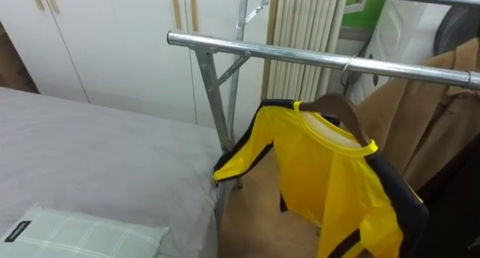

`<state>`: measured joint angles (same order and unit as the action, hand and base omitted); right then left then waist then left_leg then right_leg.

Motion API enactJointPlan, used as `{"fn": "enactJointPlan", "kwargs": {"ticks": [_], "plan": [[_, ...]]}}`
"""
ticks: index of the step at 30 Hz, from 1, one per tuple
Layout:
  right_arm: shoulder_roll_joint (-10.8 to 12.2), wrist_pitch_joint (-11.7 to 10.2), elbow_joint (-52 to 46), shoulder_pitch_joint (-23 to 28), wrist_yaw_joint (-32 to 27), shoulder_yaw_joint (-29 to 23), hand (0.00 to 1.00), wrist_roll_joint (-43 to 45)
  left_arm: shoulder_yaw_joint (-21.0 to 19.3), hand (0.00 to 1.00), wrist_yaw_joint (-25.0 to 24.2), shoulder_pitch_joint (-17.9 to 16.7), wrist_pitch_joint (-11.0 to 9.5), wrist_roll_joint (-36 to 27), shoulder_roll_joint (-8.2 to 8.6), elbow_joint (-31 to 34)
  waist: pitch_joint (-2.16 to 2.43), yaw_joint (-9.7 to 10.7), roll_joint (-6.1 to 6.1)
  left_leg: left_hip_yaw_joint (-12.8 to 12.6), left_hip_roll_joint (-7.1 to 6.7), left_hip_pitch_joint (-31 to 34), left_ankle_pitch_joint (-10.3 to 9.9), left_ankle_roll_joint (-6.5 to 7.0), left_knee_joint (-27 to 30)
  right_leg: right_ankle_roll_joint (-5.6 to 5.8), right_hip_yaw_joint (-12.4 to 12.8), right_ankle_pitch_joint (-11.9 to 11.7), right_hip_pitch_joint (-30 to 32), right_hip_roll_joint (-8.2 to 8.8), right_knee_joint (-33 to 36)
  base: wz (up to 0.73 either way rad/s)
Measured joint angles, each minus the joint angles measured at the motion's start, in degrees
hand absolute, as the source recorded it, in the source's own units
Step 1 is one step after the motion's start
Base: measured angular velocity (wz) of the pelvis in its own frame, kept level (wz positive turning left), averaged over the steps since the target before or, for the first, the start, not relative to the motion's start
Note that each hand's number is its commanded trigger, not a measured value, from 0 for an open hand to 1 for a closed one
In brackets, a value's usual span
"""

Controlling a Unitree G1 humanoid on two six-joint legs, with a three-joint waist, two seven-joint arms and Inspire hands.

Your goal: Hang clothes

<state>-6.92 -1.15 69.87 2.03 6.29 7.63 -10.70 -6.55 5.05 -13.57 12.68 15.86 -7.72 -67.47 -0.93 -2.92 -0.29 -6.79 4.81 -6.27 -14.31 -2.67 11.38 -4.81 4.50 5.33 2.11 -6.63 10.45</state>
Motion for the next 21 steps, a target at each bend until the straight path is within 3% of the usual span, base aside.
{"fn": "enactJointPlan", "kwargs": {"ticks": [9,21], "plan": [[0.06,-0.09,1.85,1.98,1.35,-2.29,0.0,-9.95,-0.03,0.0,-0.01,-0.17,0.04,-0.11,0.52,-0.11,0.01,0.23,0.75,0.69,-0.17,-0.45,-0.04,0.1,-0.78,-0.04,-1.48,0.13,-0.67,0.24,0.12,0.03],[-0.38,-0.7,1.73,3.64,8.13,-2.7,0.0,-18.58,1.28,0.0,-1.92,-0.01,-0.14,-2.62,0.36,-2.03,0.36,2.45,0.94,0.5,-0.29,-0.25,-0.05,0.12,-0.9,0.0,-1.3,0.49,0.22,0.1,0.35,-0.01]]}}
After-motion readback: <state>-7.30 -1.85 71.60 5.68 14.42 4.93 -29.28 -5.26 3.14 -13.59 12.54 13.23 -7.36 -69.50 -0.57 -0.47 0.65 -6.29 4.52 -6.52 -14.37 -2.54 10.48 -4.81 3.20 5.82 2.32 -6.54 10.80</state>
